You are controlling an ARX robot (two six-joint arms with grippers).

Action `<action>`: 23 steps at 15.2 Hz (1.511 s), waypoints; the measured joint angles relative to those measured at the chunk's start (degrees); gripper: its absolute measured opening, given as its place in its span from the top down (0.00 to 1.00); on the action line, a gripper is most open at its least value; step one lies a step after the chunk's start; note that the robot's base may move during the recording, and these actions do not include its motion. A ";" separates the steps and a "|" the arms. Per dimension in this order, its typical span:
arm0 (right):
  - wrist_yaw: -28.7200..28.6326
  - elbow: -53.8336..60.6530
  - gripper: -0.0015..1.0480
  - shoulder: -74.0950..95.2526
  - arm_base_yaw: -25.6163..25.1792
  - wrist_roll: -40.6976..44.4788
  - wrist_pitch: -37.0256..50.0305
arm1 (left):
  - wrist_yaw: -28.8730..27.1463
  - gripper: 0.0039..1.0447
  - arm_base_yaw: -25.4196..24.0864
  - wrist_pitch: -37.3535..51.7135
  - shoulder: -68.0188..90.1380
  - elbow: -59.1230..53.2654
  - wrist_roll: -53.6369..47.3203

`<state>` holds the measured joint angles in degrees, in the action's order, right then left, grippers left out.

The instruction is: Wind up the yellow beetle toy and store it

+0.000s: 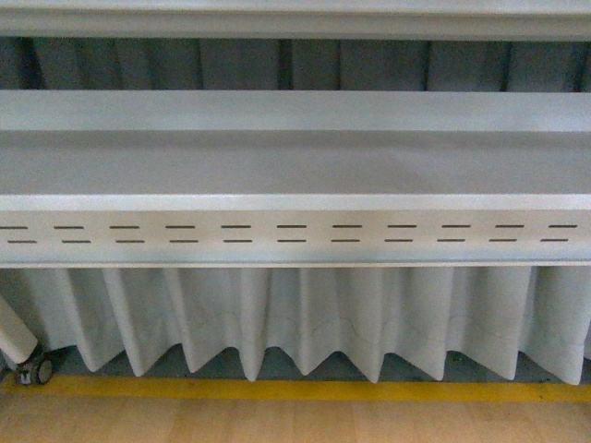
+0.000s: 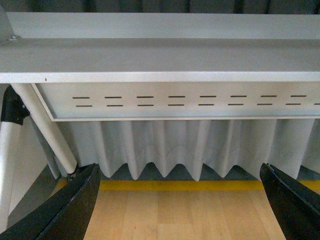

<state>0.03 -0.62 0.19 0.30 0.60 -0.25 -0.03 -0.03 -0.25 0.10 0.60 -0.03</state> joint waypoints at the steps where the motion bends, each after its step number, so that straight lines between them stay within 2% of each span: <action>1: 0.00 0.00 0.06 0.00 0.00 0.00 0.00 | 0.00 0.06 0.00 0.00 0.00 0.00 0.00; 23: -0.02 0.00 0.06 0.00 0.00 0.00 0.00 | 0.00 0.06 0.00 0.00 0.00 0.00 0.00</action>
<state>0.01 -0.62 0.19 0.30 0.60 -0.25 -0.03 -0.03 -0.25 0.10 0.60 -0.03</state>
